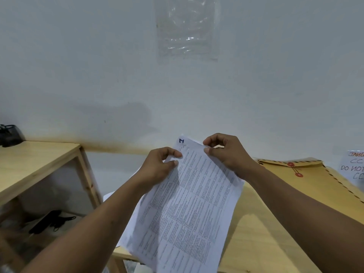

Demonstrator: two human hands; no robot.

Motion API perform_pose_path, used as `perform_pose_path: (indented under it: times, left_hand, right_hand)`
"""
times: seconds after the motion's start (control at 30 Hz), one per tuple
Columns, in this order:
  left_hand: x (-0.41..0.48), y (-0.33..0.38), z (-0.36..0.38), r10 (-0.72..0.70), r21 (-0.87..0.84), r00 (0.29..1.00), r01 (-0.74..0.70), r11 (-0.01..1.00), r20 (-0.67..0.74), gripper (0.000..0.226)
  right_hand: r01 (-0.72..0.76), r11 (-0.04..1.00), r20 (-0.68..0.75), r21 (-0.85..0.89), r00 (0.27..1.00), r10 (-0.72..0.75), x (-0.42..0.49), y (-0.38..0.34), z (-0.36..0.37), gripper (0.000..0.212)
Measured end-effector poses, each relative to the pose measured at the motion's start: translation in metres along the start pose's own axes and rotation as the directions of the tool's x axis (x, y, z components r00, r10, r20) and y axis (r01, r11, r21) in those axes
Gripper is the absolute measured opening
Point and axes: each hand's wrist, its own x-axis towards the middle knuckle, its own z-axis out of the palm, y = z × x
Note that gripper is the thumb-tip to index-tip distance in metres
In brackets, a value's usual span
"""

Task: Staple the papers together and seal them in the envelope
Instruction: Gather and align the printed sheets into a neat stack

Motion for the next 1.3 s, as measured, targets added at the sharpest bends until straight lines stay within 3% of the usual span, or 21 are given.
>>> perform_pose_path:
  times: [0.13, 0.23, 0.4, 0.47, 0.67, 0.87, 0.97, 1.07, 1.2, 1.3]
  left_hand:
    - [0.005, -0.002, -0.003, 0.024, 0.008, 0.998, -0.023, 1.000, -0.060, 0.018]
    - [0.008, -0.005, -0.007, 0.031, -0.010, 0.994, -0.033, 0.999, -0.103, 0.019]
    - [0.013, -0.010, -0.006, 0.022, -0.027, 0.989, -0.026, 0.999, -0.148, 0.023]
    - [0.014, -0.012, 0.000, 0.026, -0.006, 0.990, -0.027, 1.000, -0.138, 0.026]
    - [0.020, -0.014, 0.003, 0.027, 0.155, 0.993, -0.009, 0.988, -0.113, 0.025]
    - [0.018, -0.024, 0.000, 0.002, 0.132, 0.988, 0.018, 0.991, -0.155, 0.026]
    - [0.015, -0.027, -0.001, 0.009, 0.090, 0.989, 0.005, 0.996, -0.150, 0.027]
    - [0.010, -0.026, -0.002, 0.040, 0.077, 0.995, -0.033, 0.996, -0.091, 0.027]
    - [0.007, -0.021, 0.001, 0.076, 0.074, 0.997, -0.074, 0.994, -0.018, 0.027]
    - [0.007, -0.017, 0.007, 0.070, 0.032, 0.998, -0.069, 0.997, -0.011, 0.026]
  right_hand:
    - [-0.116, 0.990, 0.097, -0.080, 0.988, 0.124, 0.004, 0.000, -0.016, 0.025]
    - [-0.241, 0.967, 0.068, -0.079, 0.967, 0.246, 0.002, 0.014, -0.028, 0.030]
    - [-0.383, 0.873, -0.041, 0.302, 0.909, 0.414, -0.005, 0.040, -0.023, 0.019]
    - [-0.368, 0.863, -0.116, 0.346, 0.896, 0.429, -0.004, 0.052, -0.012, 0.023]
    - [-0.317, 0.921, -0.241, 0.225, 0.898, 0.368, -0.010, 0.059, 0.001, 0.023]
    - [-0.347, 0.936, -0.134, 0.056, 0.927, 0.351, -0.010, 0.063, -0.006, 0.018]
    - [-0.296, 0.934, -0.088, -0.201, 0.955, 0.284, -0.006, 0.063, -0.010, 0.016]
    - [-0.139, 0.855, -0.028, -0.499, 0.989, 0.145, 0.004, 0.055, -0.012, 0.014]
    - [0.010, 0.889, 0.099, -0.458, 0.994, 0.040, 0.018, 0.028, -0.001, 0.030]
    - [0.023, 0.917, 0.173, -0.399, 0.984, 0.051, 0.022, 0.018, 0.012, 0.023]
